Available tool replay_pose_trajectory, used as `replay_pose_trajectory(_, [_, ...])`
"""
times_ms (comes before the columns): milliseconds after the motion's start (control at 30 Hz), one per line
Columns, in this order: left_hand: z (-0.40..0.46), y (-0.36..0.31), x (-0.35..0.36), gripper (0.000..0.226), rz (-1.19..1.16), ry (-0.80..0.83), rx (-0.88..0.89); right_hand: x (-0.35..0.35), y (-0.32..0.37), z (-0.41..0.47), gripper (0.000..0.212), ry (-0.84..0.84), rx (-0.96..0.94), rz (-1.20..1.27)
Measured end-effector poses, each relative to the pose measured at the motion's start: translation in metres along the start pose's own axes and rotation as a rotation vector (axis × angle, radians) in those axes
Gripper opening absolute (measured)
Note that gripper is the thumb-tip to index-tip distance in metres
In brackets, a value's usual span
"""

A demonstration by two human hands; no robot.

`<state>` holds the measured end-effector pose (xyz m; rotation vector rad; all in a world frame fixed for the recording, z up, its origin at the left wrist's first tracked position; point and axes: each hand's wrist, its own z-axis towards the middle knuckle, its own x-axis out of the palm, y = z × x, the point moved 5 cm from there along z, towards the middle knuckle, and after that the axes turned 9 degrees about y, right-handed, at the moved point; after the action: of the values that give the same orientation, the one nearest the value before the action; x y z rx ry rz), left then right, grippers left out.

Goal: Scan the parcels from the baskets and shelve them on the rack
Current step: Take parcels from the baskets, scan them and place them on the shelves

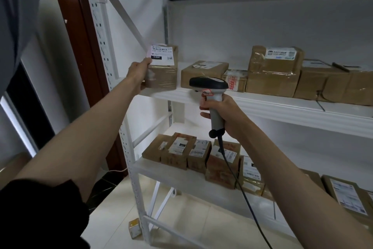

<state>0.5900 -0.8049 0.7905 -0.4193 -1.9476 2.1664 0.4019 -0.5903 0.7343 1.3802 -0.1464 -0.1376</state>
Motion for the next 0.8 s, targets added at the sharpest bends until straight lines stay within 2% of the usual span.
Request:
replay_pose_trajectory(67, [0.011, -0.001, 0.004, 0.031, 0.016, 0.004, -0.018, 0.0, -0.004, 0.004, 0.038, 0.007, 0.003, 0.007])
replay_pose_trajectory(233, [0.035, 0.0, 0.015, 0.052, 0.146, 0.027, 0.021, -0.002, -0.013, 0.012, 0.026, 0.006, 0.019, 0.014])
replay_pose_trajectory(300, [0.042, 0.006, 0.019, 0.051, 0.162, 0.023, 0.061, -0.003, -0.016, 0.014, 0.023, -0.004, 0.025, 0.005])
replay_pose_trajectory(433, [0.05, 0.017, 0.026, 0.041, 0.213, -0.05, 0.109, -0.006, -0.018, 0.017, 0.028, -0.008, 0.034, -0.01])
replay_pose_trajectory(633, [0.058, 0.022, 0.036, 0.048, 0.249, -0.029, 0.132, -0.018, -0.018, 0.014, 0.028, -0.005, 0.019, -0.009])
replay_pose_trajectory(800, [0.065, 0.001, 0.048, 0.067, 0.231, -0.073, 0.126, -0.026, -0.018, 0.017, 0.021, 0.023, 0.003, 0.0])
